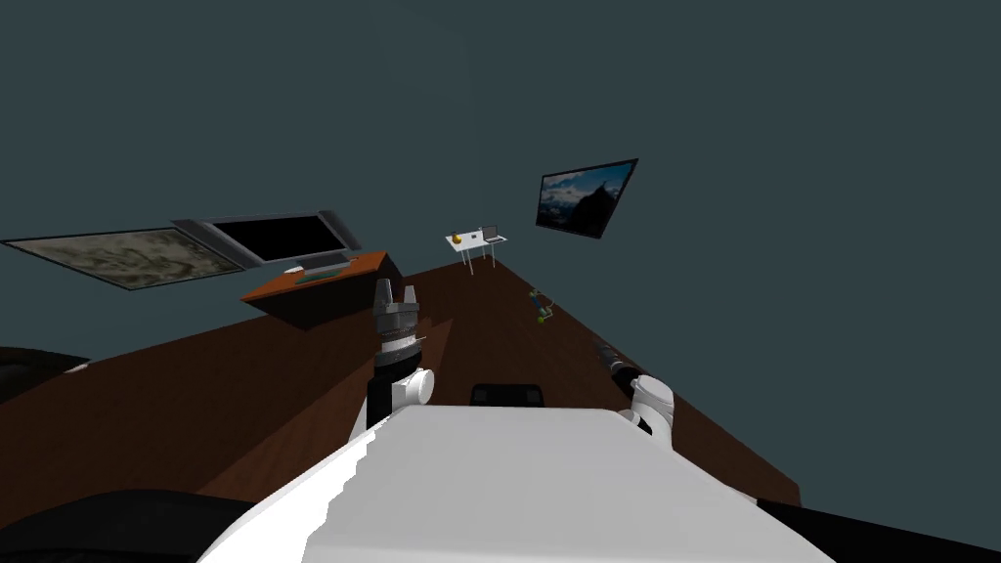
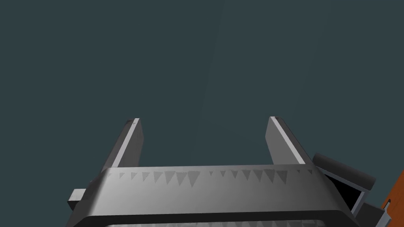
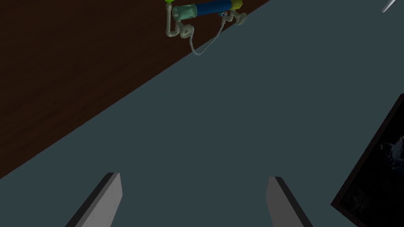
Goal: Push the door open
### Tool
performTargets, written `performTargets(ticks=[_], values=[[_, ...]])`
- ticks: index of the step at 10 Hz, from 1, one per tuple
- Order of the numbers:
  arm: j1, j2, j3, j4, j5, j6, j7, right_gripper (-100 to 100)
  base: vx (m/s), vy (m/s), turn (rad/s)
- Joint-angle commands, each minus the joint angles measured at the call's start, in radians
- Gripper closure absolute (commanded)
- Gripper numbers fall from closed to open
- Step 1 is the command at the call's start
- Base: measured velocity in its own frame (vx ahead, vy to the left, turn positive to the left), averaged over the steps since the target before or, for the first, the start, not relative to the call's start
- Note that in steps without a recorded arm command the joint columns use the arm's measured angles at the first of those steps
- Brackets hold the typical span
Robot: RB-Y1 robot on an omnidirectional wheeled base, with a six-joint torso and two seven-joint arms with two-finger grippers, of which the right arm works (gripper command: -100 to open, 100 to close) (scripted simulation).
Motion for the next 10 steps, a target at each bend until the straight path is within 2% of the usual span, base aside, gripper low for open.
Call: performTargets(ticks=[1, 10], values=[[-0.007, 0.004, -0.012, 0.009, -0.045, -0.005, -0.015, -100, -0.033, -0.006, -0.216], [-0.05, 0.013, -0.081, 0.085, -0.296, -0.03, -0.079, -100, -0.03, -0.007, -0.21]])
